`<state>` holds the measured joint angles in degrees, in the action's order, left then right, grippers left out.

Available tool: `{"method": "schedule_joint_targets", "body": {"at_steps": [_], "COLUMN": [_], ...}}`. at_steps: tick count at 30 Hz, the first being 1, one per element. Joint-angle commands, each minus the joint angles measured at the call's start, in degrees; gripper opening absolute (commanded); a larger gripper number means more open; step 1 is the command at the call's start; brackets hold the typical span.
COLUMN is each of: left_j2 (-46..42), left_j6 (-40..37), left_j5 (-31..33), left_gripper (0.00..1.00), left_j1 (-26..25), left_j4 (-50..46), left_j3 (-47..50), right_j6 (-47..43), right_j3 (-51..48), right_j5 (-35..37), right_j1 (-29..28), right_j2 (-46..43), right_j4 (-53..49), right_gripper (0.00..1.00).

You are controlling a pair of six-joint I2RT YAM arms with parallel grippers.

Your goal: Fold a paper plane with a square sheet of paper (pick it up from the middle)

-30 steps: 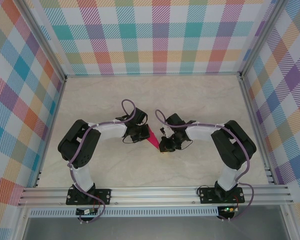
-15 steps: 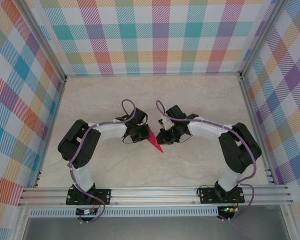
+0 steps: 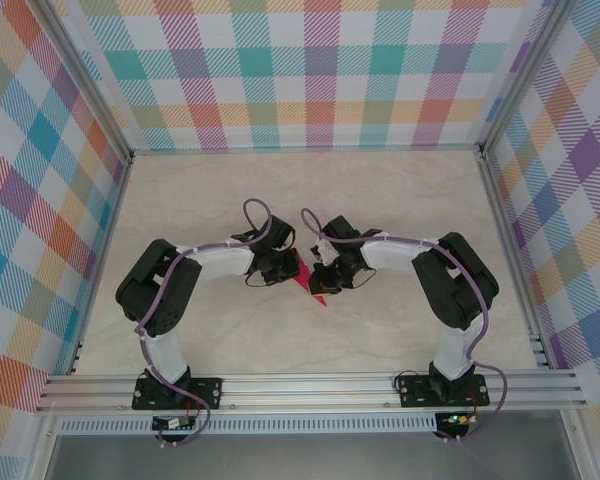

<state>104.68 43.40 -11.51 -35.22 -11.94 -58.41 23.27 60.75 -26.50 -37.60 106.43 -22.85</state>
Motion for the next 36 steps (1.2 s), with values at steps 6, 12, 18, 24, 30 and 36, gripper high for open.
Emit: {"method": "schedule_joint_targets", "body": {"at_steps": [6, 12, 18, 24, 30, 36], "left_j2": [3.73, -1.04, -6.89, -7.13, -4.67, -4.94], "left_j6": [-1.89, -3.66, 0.1, 1.66, 0.19, -0.24], "left_j5": [5.76, 0.12, -7.69, -10.81, -10.64, -11.56], "left_gripper": [0.04, 0.09, 0.13, 0.13, 0.12, 0.12], "left_j1": [-0.11, -0.11, -0.2, -0.81, -1.63, -1.69], "left_j4": [-6.16, 2.44, 17.85, 28.27, 28.65, 30.7], "left_j3": [0.62, 1.93, 10.43, 16.45, 16.48, 16.5], "right_j6": [-0.15, 0.68, 1.65, 2.12, 2.57, 2.51], "right_j3": [-0.76, -1.93, -2.35, -2.74, -2.64, -2.66], "right_j5": [2.48, 2.35, 1.14, 0.84, 0.57, 0.92], "right_j1": [0.03, 0.77, 1.04, 1.02, 1.04, 1.04], "right_j2": [2.11, 2.06, 2.01, 2.26, 2.55, 2.86], "right_j4": [-1.46, -0.78, 0.12, 0.48, 0.55, 0.28], "right_gripper": [0.11, 0.1, 0.1, 0.1, 0.09, 0.09]}}
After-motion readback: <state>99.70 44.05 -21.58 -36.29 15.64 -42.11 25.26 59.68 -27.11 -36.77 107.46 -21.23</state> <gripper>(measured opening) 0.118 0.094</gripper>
